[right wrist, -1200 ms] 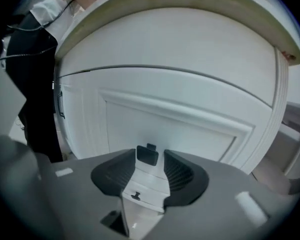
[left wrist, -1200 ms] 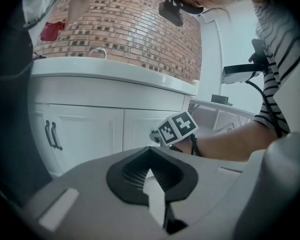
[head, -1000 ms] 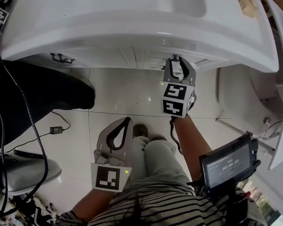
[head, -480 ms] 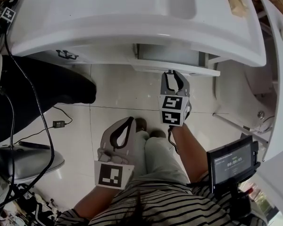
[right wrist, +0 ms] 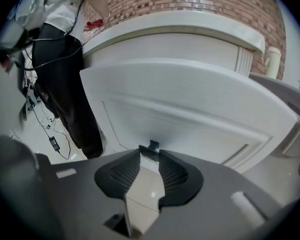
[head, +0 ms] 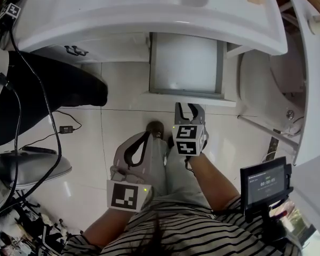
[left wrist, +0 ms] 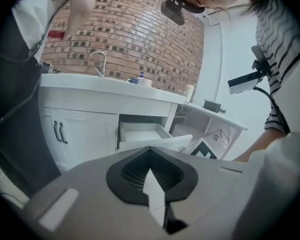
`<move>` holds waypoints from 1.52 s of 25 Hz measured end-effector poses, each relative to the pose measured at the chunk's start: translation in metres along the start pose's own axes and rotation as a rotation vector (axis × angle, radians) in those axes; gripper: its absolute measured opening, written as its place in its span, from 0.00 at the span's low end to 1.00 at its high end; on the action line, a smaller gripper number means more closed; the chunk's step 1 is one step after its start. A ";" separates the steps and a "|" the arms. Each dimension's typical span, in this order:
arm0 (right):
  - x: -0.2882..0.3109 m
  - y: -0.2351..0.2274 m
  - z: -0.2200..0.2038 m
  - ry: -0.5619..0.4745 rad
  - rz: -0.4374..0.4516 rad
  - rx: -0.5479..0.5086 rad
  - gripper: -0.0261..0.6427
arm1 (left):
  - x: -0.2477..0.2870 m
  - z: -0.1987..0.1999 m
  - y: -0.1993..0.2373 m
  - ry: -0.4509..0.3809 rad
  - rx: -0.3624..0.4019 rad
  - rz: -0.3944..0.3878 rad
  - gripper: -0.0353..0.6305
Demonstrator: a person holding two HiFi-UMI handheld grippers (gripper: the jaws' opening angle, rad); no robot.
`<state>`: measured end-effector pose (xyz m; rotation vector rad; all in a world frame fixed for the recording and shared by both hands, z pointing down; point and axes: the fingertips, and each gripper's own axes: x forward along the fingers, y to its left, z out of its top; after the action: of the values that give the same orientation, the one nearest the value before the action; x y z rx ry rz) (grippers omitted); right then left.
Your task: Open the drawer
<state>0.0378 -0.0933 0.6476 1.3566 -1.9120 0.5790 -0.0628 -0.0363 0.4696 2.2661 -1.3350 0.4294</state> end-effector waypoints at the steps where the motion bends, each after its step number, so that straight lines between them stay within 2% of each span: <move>1: -0.004 0.003 -0.005 0.005 0.005 -0.002 0.21 | -0.004 -0.002 -0.002 0.000 0.000 0.002 0.07; 7: -0.009 0.010 -0.015 0.017 0.024 -0.011 0.20 | -0.027 -0.002 -0.013 -0.013 0.029 0.010 0.07; 11: -0.016 0.005 -0.014 0.060 0.028 0.052 0.21 | -0.042 0.001 -0.023 -0.006 0.032 0.027 0.07; 13: -0.036 0.000 -0.009 0.060 0.020 0.098 0.12 | -0.054 0.009 -0.033 -0.018 0.030 0.036 0.07; 14: -0.052 -0.001 -0.002 0.049 0.026 0.105 0.11 | -0.062 0.015 -0.038 -0.026 0.033 0.040 0.07; 16: -0.096 0.002 0.013 0.019 0.064 0.093 0.09 | -0.083 0.030 -0.049 -0.034 0.054 0.048 0.07; 21: -0.259 0.024 0.062 -0.093 0.198 0.046 0.04 | -0.159 0.070 -0.086 -0.035 0.104 0.054 0.07; 25: -0.361 0.023 0.110 -0.256 0.248 0.077 0.04 | -0.193 0.111 -0.107 -0.127 0.185 0.050 0.07; 28: -0.434 0.036 0.124 -0.351 0.241 0.107 0.04 | -0.232 0.126 -0.127 -0.187 0.229 0.036 0.07; 32: -0.513 0.075 0.110 -0.445 0.219 0.133 0.04 | -0.297 0.126 -0.153 -0.281 0.224 0.007 0.07; 38: -0.599 0.145 0.034 -0.462 0.146 0.140 0.04 | -0.401 0.068 -0.189 -0.320 0.229 -0.072 0.07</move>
<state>0.0092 0.3038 0.1753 1.5485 -2.3941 0.5075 -0.0862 0.2979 0.1723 2.6515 -1.4091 0.2088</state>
